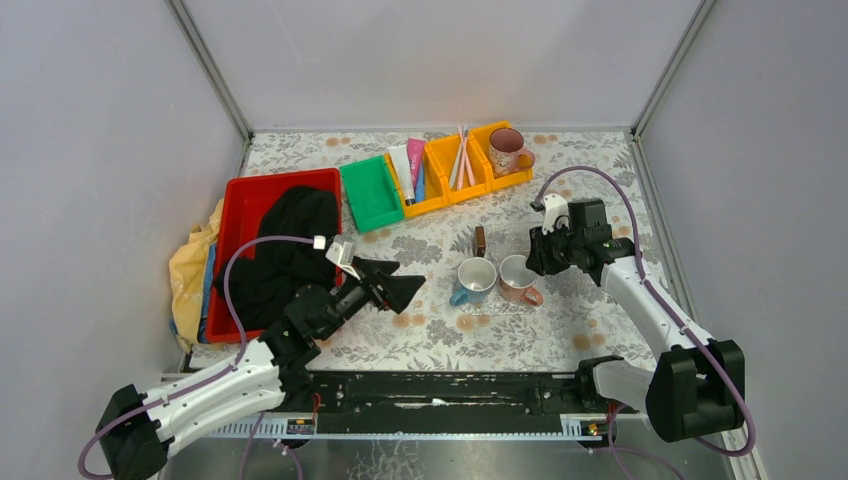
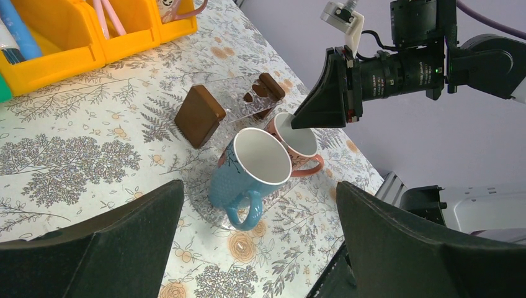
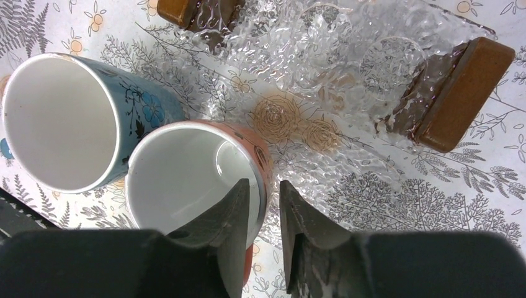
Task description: Prepare toiletry sets of a toothbrush and toothpaste on the tray
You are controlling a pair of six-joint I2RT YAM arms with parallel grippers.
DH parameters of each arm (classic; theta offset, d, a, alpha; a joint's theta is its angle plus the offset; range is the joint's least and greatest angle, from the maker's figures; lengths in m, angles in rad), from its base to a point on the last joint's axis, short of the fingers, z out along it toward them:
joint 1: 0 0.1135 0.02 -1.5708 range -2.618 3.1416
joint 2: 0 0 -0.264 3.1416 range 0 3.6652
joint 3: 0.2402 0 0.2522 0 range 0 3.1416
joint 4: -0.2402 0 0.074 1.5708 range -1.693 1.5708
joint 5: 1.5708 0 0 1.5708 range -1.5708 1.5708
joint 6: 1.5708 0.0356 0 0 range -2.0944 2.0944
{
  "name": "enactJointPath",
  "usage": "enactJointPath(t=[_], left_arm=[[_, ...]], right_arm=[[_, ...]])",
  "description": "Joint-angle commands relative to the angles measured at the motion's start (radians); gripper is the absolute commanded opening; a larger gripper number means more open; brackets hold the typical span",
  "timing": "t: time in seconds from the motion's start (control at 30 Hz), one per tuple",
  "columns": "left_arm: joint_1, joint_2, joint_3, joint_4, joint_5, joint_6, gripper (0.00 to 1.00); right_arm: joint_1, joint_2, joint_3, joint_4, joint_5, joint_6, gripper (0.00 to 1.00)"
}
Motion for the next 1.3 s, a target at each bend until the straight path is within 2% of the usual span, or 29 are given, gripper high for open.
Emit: enactJointPath(t=[0.0, 0.23, 0.37, 0.57, 0.83, 1.27], left_arm=[[0.006, -0.009, 0.011, 0.003, -0.018, 0.002, 1.00], [0.006, -0.036, 0.005, -0.014, -0.025, 0.004, 1.00], [0.006, -0.043, -0.001, -0.013, -0.024, 0.003, 1.00], [0.006, -0.038, -0.009, 0.004, -0.013, -0.005, 1.00], [0.005, -0.041, -0.023, 0.009, -0.008, -0.021, 1.00], [0.005, -0.050, -0.024, -0.022, -0.012, -0.017, 1.00]], right_arm=[[-0.002, -0.027, 0.033, 0.001, -0.033, -0.011, 0.34], [-0.008, -0.074, 0.067, -0.051, -0.069, -0.045, 0.56], [-0.030, -0.108, 0.082, -0.065, -0.121, -0.077, 0.63], [-0.060, -0.086, 0.157, -0.106, -0.182, -0.150, 0.65], [-0.077, 0.031, 0.316, -0.159, -0.265, -0.218, 0.67], [-0.080, 0.238, 0.573, -0.150, -0.332, -0.206, 0.68]])
